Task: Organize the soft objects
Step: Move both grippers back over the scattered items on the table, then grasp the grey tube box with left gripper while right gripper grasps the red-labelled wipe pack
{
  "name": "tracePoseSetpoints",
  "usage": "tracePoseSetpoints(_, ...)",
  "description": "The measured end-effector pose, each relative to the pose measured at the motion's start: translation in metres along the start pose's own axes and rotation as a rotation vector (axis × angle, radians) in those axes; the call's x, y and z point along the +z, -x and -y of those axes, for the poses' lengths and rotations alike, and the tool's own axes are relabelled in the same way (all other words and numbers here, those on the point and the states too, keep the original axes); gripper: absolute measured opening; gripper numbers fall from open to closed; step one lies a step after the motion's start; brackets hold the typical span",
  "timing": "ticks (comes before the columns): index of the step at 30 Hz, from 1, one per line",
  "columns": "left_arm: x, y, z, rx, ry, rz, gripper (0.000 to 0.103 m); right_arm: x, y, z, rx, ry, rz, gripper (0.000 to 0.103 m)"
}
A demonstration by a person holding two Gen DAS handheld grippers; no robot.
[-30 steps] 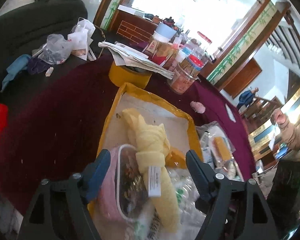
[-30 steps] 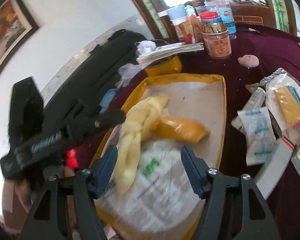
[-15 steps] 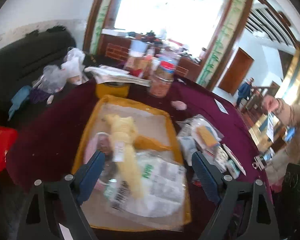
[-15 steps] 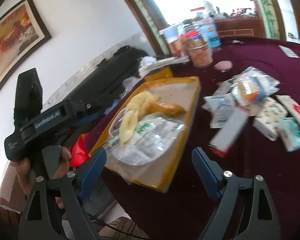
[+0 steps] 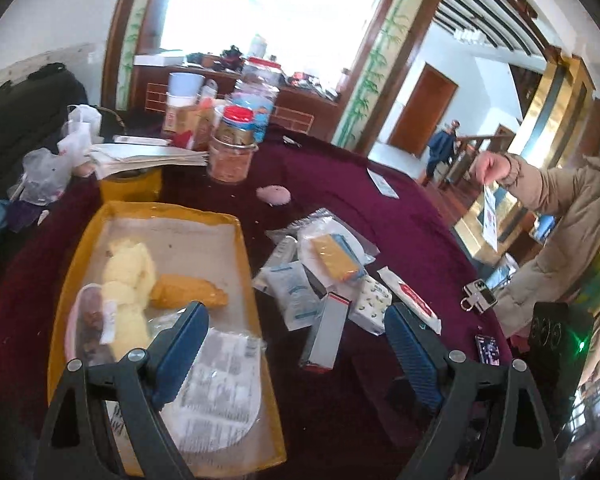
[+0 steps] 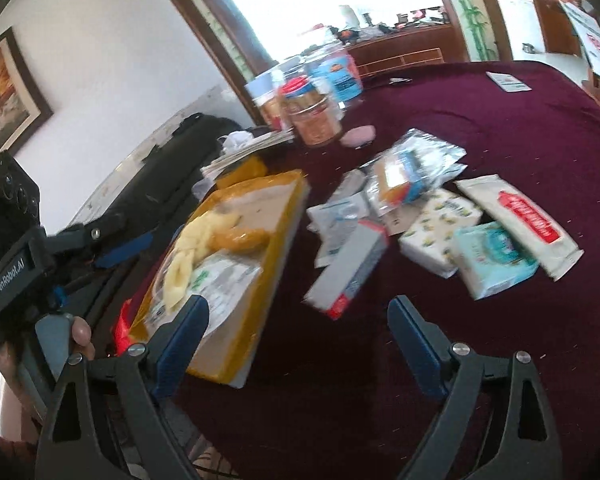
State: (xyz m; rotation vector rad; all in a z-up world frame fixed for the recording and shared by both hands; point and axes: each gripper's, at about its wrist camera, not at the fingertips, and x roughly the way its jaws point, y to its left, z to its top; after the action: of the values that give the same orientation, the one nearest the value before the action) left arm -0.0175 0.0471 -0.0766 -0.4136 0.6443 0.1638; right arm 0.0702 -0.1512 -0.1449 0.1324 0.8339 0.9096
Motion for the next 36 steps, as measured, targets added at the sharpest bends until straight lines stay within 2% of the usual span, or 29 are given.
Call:
tracePoseSetpoints(7, 0.003, -0.029, 0.015, -0.014, -0.037, -0.073, 0.092, 0.026, -0.001, 0.032, -0.105, -0.026, -0.020, 0.091)
tracePoseSetpoints(15, -0.007, -0.053, 0.028, -0.040, -0.094, -0.138, 0.092, 0.056, -0.014, 0.075, -0.178, -0.082, -0.079, 0.090)
tracePoseSetpoints(18, -0.009, -0.061, 0.027, -0.067, -0.080, -0.168, 0.092, 0.062, -0.018, 0.088, -0.200, -0.087, -0.089, 0.090)
tracePoseSetpoints(24, -0.011, -0.070, 0.033, -0.077, -0.100, -0.197, 0.092, 0.073, -0.024, 0.121, -0.262, -0.167, -0.100, 0.090)
tracePoseSetpoints(27, -0.011, -0.074, 0.038, -0.089, -0.119, -0.212, 0.092, 0.087, -0.029, 0.134, -0.285, -0.165, -0.096, 0.090)
tracePoseSetpoints(31, -0.012, -0.078, 0.044, -0.087, -0.141, -0.224, 0.092, 0.095, -0.051, 0.162, -0.341, -0.205, -0.143, 0.090)
tracePoseSetpoints(36, -0.017, -0.082, 0.046, -0.090, -0.145, -0.245, 0.092, 0.086, -0.061, 0.182, -0.298, -0.251, -0.159, 0.091)
